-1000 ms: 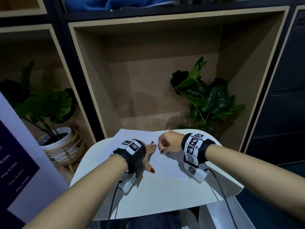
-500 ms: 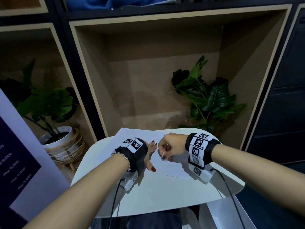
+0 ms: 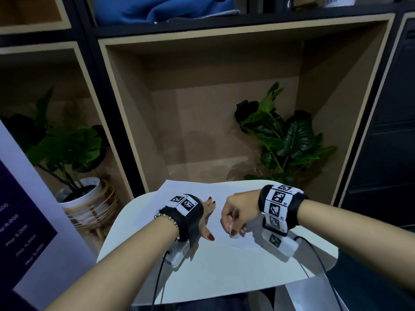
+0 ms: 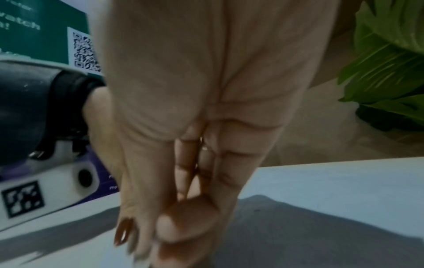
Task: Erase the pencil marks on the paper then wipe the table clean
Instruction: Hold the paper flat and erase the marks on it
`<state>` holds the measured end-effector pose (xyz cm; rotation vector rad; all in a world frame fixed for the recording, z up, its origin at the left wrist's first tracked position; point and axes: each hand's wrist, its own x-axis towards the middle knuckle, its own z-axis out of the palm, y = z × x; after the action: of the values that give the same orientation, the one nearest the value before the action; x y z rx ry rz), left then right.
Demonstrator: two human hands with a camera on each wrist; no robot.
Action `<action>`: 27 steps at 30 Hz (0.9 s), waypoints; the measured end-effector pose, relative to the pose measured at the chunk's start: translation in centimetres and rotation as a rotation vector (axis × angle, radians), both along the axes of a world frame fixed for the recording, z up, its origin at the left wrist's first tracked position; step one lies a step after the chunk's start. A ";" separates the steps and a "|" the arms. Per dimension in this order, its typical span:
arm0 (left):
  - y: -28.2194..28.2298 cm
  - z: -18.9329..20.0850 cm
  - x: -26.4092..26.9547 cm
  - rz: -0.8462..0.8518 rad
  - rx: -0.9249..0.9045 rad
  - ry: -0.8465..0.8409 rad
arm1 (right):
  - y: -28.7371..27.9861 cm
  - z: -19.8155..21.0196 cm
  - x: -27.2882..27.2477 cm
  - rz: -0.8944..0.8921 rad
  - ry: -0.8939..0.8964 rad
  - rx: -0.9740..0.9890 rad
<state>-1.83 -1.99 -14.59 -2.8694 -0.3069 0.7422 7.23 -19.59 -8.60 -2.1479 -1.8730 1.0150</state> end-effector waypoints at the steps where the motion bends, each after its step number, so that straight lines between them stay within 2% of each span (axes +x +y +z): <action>1: 0.1 -0.1 0.0 -0.011 0.010 -0.007 | 0.2 0.1 0.4 -0.022 -0.032 0.034; 3: 0.3 -0.5 0.0 -0.021 0.029 -0.029 | 0.8 -0.4 0.5 -0.104 -0.135 0.187; 5: 0.4 -0.9 0.0 -0.010 0.036 -0.040 | 0.9 -1.1 -0.1 -0.132 -0.144 0.260; 7: 0.3 -0.8 0.1 -0.007 0.056 -0.034 | 0.2 -1.1 -0.5 -0.083 -0.074 0.189; 9: 0.3 -0.6 0.1 -0.005 0.067 -0.019 | -0.5 -0.3 -0.6 -0.003 -0.005 0.029; 11: 0.1 -0.4 0.0 0.000 0.067 -0.010 | -0.5 0.6 -0.5 0.056 -0.011 -0.054; 14: -0.1 -0.5 0.1 0.028 -0.006 -0.042 | 0.4 0.4 -1.2 -0.010 -0.110 0.122; 16: 0.5 -1.2 0.5 0.053 -0.070 -0.071 | 0.6 -0.3 -1.9 -0.062 -0.115 0.220; 18: 0.5 -1.1 0.4 0.058 -0.040 -0.051 | 0.4 -0.6 -2.2 -0.048 -0.090 0.198; 23: -0.8 -0.1 -0.3 0.038 -0.002 -0.017 | 0.3 0.9 -1.9 0.095 -0.078 -0.047; 27: -0.9 0.5 -0.5 0.021 -0.034 -0.031 | 0.4 -0.3 -2.0 -0.017 -0.098 0.158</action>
<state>-2.31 -2.91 -14.04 -2.9164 -0.3322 0.7134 5.27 -19.17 -8.87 -2.1532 -1.9026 0.7436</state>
